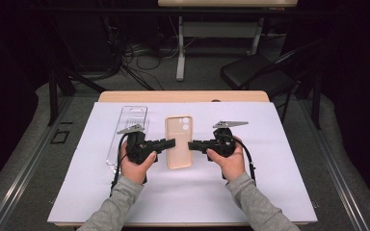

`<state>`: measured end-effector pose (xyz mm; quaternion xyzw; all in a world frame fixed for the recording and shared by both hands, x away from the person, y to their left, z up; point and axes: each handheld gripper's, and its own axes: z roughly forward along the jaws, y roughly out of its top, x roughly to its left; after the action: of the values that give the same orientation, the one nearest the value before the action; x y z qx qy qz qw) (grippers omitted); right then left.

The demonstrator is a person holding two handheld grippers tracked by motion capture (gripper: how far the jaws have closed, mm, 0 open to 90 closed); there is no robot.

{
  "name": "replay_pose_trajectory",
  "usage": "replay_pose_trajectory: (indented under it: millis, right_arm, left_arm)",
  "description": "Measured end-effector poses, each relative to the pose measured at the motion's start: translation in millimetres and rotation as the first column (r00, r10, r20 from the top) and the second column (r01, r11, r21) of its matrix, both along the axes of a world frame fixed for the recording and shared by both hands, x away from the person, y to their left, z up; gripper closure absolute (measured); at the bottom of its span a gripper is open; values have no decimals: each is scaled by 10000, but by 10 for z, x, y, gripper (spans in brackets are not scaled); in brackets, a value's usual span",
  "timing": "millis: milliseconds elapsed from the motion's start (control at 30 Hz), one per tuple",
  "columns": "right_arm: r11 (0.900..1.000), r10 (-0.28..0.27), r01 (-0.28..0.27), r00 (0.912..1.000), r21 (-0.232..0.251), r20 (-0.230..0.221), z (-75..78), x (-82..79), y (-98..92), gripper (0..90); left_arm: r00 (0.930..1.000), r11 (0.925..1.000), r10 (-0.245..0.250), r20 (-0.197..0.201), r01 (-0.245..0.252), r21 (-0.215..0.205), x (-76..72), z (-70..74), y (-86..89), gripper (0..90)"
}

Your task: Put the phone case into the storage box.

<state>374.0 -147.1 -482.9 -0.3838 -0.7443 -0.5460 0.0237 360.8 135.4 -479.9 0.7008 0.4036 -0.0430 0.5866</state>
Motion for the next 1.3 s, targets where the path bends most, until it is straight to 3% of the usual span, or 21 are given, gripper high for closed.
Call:
replay_pose_trajectory:
  millis: [300,700,800,1000,1167,1300]
  right_arm:
    - [10000,-30,30,9999,20,147,13,-14,5,826]
    - [9990,-409,415,9986,-164,341,26,-8,-46,826]
    - [9986,-453,464,9982,-263,395,30,-9,-52,825]
    - [9975,-581,599,9971,-368,487,29,-5,-64,826]
    - [9970,-643,666,9963,-396,569,34,-5,-74,825]
    - [9960,-740,769,9953,-452,622,40,-4,-91,825]
  left_arm:
    - [9999,9999,-111,-118,110,-62,11,-9,-15,717]
    - [9997,9994,-155,-196,161,306,58,-44,-49,574]
    - [9999,9975,-104,-45,107,703,55,-48,-65,568]
    - [9995,9963,-48,325,20,855,43,-46,-89,554]
    - [9954,9928,236,926,-342,1152,37,-36,-92,507]
    - [9948,9918,347,959,-461,1194,38,-19,-82,469]
